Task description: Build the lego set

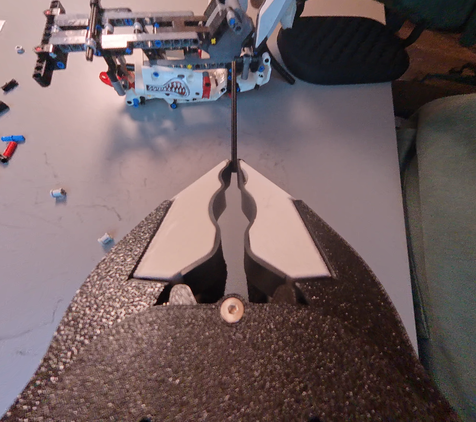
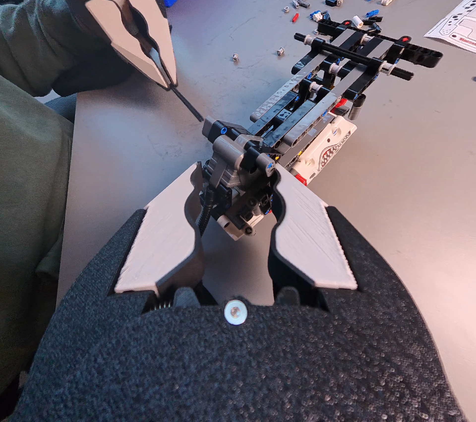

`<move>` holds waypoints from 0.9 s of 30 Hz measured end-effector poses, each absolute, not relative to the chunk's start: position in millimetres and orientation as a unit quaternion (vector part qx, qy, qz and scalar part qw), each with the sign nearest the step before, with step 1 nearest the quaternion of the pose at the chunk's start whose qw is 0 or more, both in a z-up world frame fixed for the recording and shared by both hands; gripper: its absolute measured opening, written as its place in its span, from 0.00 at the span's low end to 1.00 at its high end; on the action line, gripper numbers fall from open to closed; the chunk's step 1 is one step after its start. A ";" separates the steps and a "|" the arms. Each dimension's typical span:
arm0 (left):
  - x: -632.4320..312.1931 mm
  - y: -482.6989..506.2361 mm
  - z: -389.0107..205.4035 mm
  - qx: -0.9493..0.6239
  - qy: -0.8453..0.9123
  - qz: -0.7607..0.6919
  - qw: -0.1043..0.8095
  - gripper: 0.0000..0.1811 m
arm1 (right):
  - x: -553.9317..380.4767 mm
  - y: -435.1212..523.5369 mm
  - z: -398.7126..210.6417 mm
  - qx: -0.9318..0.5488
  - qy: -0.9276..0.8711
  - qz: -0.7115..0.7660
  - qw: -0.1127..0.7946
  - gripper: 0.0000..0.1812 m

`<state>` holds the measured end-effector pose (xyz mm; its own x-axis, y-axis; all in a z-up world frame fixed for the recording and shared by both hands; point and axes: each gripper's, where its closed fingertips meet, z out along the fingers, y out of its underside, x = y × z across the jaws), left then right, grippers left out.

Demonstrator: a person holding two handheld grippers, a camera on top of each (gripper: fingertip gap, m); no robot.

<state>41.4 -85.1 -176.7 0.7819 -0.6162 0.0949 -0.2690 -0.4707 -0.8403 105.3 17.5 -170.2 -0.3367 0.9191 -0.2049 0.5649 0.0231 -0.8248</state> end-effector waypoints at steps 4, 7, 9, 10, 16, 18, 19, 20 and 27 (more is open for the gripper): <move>57.2 -79.1 -161.1 -0.821 0.264 -0.226 0.454 0.02 | 103.4 14.4 -170.0 -0.542 -0.684 0.442 0.210 0.28; 55.4 -75.9 -164.6 -0.828 0.265 -0.211 0.447 0.02 | 102.7 12.5 -170.1 -0.543 -0.682 0.441 0.214 0.29; 56.8 -76.0 -164.2 -0.827 0.263 -0.217 0.447 0.02 | 102.6 11.9 -170.1 -0.543 -0.681 0.442 0.216 0.29; 56.6 -76.0 -164.9 -0.828 0.263 -0.216 0.446 0.02 | 102.5 11.8 -170.1 -0.543 -0.680 0.442 0.216 0.29; 52.3 -74.2 -169.8 -0.837 0.261 -0.198 0.439 0.02 | 102.2 10.8 -170.2 -0.542 -0.681 0.442 0.219 0.29; 54.1 -74.3 -168.9 -0.835 0.262 -0.201 0.440 0.01 | 102.2 10.6 -170.2 -0.542 -0.681 0.442 0.219 0.29; 54.3 -73.9 -168.2 -0.835 0.261 -0.201 0.441 0.01 | 102.1 10.4 -170.2 -0.542 -0.681 0.441 0.219 0.29; 54.4 -73.8 -167.9 -0.836 0.261 -0.201 0.440 0.01 | 101.9 10.1 -170.2 -0.542 -0.681 0.440 0.220 0.29; 55.0 -77.1 -163.6 -0.851 0.242 -0.212 0.416 0.01 | 101.5 9.2 -170.9 -0.550 -0.681 0.425 0.230 0.29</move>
<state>55.0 -77.1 -163.6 0.7936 -0.5873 0.1593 -0.2348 -0.5371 -0.8102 101.5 9.2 -170.9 -0.2900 0.9445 -0.1544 0.5542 0.0342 -0.8317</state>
